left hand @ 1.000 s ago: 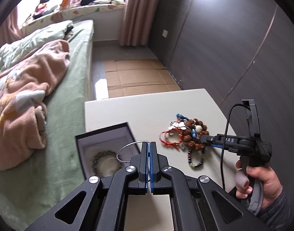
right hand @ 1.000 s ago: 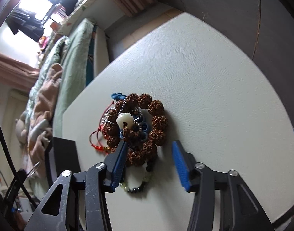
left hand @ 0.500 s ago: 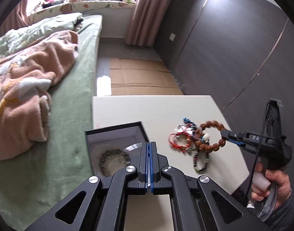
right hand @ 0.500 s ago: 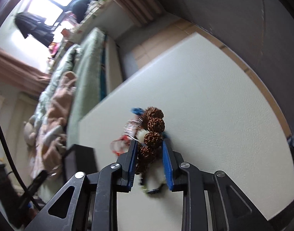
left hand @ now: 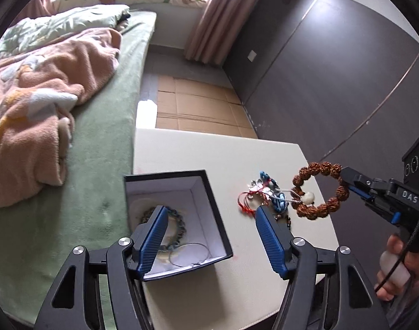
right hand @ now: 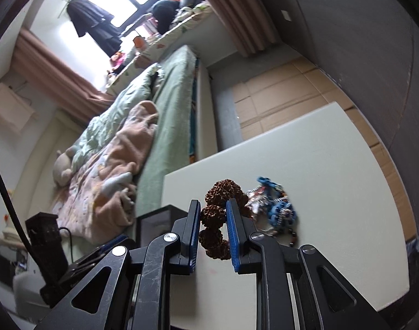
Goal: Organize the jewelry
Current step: 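Carry the brown bead bracelet over the box and release it from the right tool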
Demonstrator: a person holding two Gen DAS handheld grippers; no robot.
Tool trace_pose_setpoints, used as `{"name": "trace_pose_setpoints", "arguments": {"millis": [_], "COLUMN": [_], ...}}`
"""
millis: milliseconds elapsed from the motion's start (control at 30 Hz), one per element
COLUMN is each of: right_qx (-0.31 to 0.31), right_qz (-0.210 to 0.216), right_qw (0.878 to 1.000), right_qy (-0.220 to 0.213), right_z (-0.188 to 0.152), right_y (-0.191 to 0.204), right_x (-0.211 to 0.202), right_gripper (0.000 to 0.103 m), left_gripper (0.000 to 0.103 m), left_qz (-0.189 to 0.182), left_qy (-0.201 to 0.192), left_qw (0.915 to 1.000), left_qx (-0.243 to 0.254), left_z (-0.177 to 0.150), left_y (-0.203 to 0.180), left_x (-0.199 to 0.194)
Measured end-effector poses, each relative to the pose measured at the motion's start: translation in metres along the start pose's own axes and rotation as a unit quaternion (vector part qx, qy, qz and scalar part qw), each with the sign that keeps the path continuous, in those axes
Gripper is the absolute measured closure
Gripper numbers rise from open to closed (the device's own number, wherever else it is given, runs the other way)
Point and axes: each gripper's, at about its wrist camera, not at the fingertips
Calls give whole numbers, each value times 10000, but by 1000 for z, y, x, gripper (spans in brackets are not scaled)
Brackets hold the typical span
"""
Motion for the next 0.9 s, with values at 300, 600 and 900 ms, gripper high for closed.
{"name": "trace_pose_setpoints", "arguments": {"millis": [300, 600, 900], "right_qx": [-431, -861, -1075], "right_qz": [238, 418, 512], "right_qw": [9988, 9954, 9917], "right_qy": [-9, 102, 490], "right_z": [5, 8, 2], "right_y": [47, 94, 122], "right_x": [-2, 17, 53], "right_gripper": [83, 83, 82], "left_gripper": [36, 35, 35], "left_qz": [76, 130, 205], "left_qy": [-136, -264, -346], "left_qw": [9995, 9983, 9971], "left_qx": [-260, -495, -649], "left_z": [-2, -4, -8], "left_y": [24, 45, 59], "left_x": [-21, -40, -49]}}
Point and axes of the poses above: each gripper's, at about its wrist camera, not at the fingertips, and x roughly the way its jaws point, y to its left, z to its top, and after that the axes turned 11 degrees about y, right-handed
